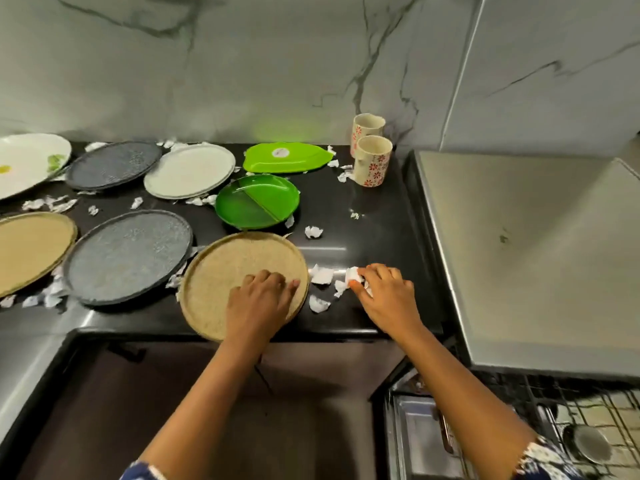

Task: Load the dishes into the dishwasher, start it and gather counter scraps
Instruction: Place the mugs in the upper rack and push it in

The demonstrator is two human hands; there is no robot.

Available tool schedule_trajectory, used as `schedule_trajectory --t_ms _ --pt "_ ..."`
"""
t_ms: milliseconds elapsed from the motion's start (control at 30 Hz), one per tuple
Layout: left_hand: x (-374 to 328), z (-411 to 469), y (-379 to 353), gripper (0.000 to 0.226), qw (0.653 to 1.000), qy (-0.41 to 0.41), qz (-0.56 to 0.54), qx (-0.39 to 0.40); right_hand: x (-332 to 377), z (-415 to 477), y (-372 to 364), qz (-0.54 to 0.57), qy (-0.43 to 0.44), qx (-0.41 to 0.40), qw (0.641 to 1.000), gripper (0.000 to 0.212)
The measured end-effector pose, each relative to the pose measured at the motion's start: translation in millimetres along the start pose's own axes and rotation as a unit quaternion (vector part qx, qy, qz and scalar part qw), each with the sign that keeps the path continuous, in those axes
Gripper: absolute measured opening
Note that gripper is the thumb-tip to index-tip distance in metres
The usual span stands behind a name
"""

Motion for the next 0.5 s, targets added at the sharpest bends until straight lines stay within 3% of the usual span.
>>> schedule_trajectory --t_ms 67,167,233,300,433,500 --pt "-3 23 13 0.042 0.999 0.032 -0.023 -0.03 -18 24 11 0.083 -0.042 -0.005 0.996 0.05" --pt "-24 79 23 0.03 0.993 0.019 -0.084 -0.077 -50 68 36 0.154 -0.043 -0.085 0.983 0.048" --pt "-40 122 20 0.04 0.989 -0.013 -0.124 -0.077 -72 105 41 0.212 -0.065 -0.081 0.972 0.038" --pt "-60 170 9 0.053 0.983 -0.046 -0.172 -0.049 -94 148 41 0.275 -0.108 -0.051 0.954 0.041" --pt "-99 266 -11 0.077 0.952 -0.014 -0.307 0.012 -123 245 36 0.434 -0.166 0.006 0.885 0.052" --pt "-113 298 -18 0.095 0.94 -0.001 -0.342 0.023 -124 277 30 0.462 -0.158 0.034 0.872 0.056"
Point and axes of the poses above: each hand's wrist, its own z-axis towards the middle knuckle, its own y-axis out of the back of the hand, x = y × z, the point moved 7 cm from there along z, towards the middle knuckle
